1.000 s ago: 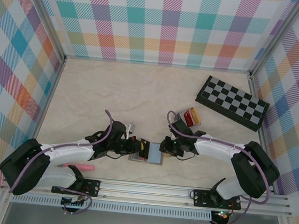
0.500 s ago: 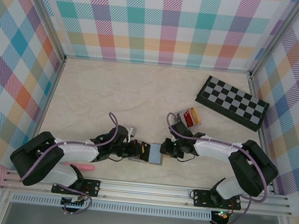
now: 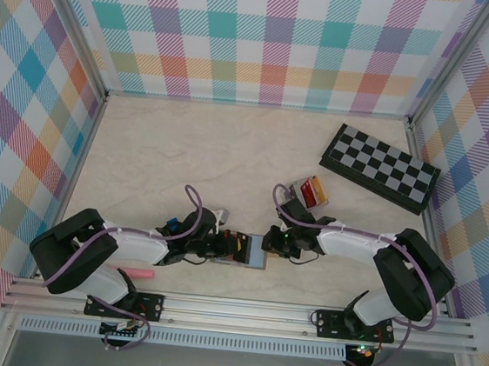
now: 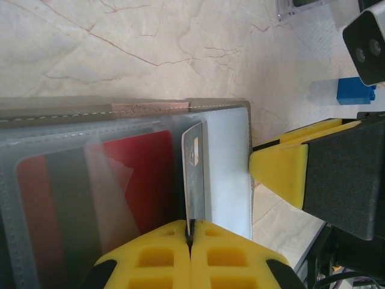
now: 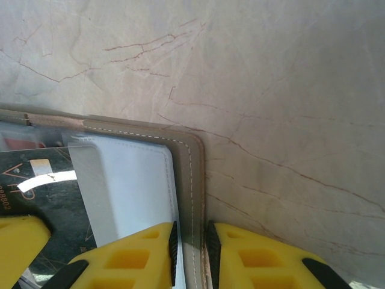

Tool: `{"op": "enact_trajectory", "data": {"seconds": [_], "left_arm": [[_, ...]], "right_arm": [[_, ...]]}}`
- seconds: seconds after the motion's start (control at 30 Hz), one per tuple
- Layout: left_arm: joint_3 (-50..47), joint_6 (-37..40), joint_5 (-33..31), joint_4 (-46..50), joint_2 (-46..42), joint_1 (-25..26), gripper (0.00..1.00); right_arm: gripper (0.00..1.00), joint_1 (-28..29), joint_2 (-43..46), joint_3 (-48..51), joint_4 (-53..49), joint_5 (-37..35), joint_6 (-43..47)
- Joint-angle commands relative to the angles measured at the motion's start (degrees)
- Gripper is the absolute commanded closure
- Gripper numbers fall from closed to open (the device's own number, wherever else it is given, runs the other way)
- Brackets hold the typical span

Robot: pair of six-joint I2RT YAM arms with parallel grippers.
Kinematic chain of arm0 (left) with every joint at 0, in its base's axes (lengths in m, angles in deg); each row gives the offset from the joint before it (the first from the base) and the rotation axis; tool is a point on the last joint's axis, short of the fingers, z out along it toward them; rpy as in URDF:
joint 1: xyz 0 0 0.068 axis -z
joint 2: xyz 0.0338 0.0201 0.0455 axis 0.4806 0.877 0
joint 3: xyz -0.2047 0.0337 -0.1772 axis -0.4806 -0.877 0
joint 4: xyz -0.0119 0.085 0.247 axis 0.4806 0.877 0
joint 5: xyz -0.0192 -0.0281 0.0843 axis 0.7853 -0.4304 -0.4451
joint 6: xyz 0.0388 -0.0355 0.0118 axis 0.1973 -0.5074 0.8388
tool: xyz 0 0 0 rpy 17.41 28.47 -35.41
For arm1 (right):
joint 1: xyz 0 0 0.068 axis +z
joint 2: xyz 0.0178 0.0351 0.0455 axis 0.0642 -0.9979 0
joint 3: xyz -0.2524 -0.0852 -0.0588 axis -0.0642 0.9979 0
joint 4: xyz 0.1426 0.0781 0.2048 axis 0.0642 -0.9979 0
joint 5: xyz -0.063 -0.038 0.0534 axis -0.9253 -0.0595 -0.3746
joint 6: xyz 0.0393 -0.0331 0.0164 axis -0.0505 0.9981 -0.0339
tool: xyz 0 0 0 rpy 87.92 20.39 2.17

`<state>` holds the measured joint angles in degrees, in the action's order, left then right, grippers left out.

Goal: Put the credit cards into the card holder

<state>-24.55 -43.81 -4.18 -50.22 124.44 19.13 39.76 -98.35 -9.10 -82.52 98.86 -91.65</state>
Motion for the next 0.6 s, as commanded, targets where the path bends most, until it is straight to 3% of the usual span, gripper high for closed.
{"op": "enact_trajectory", "data": {"seconds": [0.0, 0.3, 0.4, 0.57], "left_arm": [[-0.5, -0.4, -2.9, 2.5, 0.3, 0.7, 0.97], [5.7, 4.8, 2.2, 9.1, 3.7, 2.2, 0.84], [7.4, 5.4, 1.6, 12.2, 4.2, 3.3, 0.73], [10.4, 5.9, -0.3, 16.3, 5.0, 5.0, 0.65]], "right_arm": [[0.77, 0.2, -2.0, 1.0, 0.5, 0.3, -0.8], [0.77, 0.3, -2.2, 0.9, 1.1, 0.7, -1.5], [0.77, 0.3, -1.9, 1.0, 1.6, 0.7, -2.3], [0.78, 0.3, -1.1, 1.2, 1.7, 0.1, -4.3]]}}
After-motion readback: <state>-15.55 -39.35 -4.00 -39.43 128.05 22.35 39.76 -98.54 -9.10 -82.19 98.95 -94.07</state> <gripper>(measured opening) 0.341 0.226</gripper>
